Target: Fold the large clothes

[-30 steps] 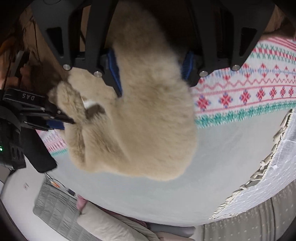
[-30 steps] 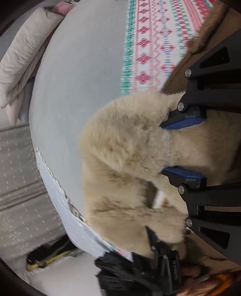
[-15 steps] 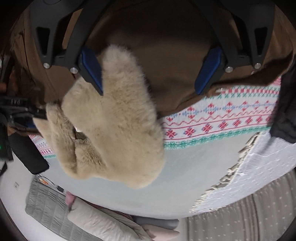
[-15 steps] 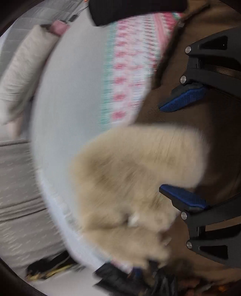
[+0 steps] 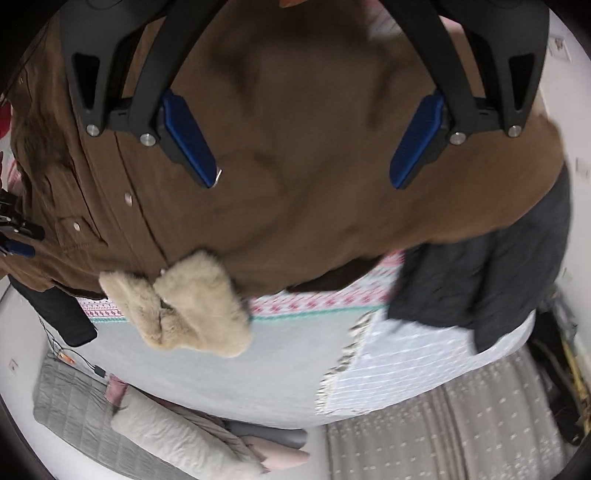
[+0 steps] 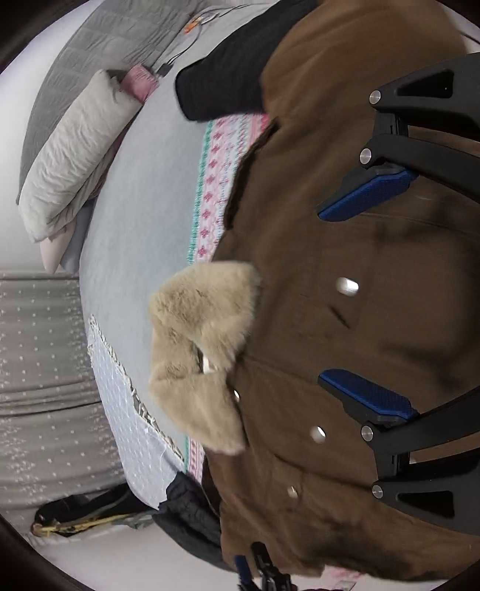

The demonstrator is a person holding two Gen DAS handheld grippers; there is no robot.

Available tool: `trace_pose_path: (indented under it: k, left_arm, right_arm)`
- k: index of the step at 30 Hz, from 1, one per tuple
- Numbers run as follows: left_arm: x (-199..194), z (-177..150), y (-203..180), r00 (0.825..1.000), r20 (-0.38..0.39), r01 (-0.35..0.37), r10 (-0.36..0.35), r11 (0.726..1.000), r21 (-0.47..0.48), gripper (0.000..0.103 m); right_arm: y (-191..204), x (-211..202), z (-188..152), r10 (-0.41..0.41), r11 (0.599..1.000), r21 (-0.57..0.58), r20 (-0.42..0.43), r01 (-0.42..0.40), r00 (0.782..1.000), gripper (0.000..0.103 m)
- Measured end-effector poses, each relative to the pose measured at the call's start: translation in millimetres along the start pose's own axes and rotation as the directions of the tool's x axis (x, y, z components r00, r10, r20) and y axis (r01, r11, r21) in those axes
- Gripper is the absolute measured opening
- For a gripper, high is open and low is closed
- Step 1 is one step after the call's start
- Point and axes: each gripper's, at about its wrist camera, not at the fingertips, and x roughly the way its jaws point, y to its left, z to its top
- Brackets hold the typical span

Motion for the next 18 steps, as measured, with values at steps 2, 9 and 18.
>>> trace_pose_path:
  k: [2,9,18]
  left_arm:
    - [-21,-16,20,1.0,-0.005,-0.004,0.003,0.999,-0.032,0.095]
    - [-68,-73,99,0.998,0.003,-0.057,0.059,0.978,-0.201,0.1]
    - [-31,-171,226,0.993,0.015,0.097,-0.12,0.719,-0.688,0.1]
  right_arm:
    - [15,-9,-4,0.013,1.0,0.017,-0.013,-0.013,1.0,0.084]
    - [51,-68,-36,0.078,0.996,0.034,0.042,-0.079,0.996,0.088]
    - [70,-69,-63,0.138,0.99,0.014,0.048,-0.138,0.989,0.089]
